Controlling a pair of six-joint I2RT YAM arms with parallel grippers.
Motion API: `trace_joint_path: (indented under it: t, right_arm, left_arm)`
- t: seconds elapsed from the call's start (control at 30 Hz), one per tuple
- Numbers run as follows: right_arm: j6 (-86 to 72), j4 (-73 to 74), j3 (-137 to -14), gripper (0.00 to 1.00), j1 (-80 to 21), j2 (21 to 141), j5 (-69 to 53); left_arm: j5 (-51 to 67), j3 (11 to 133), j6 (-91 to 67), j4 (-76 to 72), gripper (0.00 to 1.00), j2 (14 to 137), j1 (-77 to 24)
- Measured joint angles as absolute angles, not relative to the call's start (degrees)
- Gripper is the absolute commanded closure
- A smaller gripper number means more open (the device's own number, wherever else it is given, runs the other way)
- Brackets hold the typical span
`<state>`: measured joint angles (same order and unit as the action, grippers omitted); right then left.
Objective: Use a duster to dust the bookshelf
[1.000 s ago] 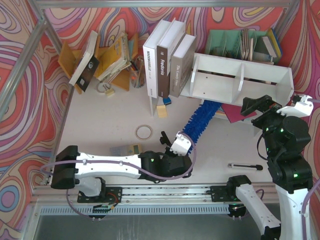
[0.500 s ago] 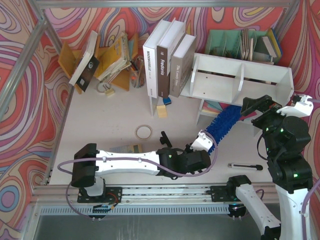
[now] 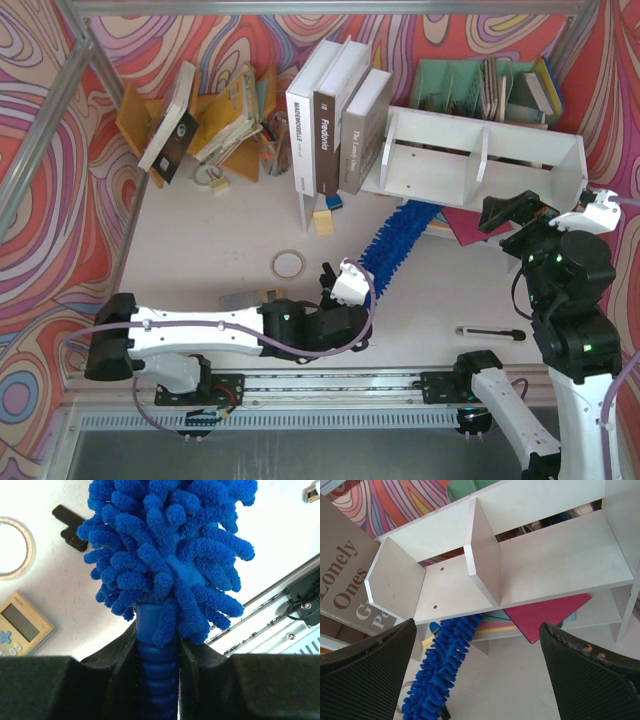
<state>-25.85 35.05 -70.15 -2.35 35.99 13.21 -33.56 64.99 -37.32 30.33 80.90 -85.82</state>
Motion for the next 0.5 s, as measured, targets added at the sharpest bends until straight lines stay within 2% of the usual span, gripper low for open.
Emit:
trace_joint_path:
  t: [0.23, 0.5]
  right_arm:
    - [-26.0, 35.0, -70.1, 0.01, -2.3, 36.0, 13.0]
    - [-26.0, 35.1, -70.2, 0.01, -2.3, 35.7, 13.0]
  left_arm:
    - [-34.3, 65.6, -39.3, 30.2, 1.0, 82.3, -85.9]
    - [-29.8, 78.9, -35.2, 27.8, 1.0, 96.1, -85.8]
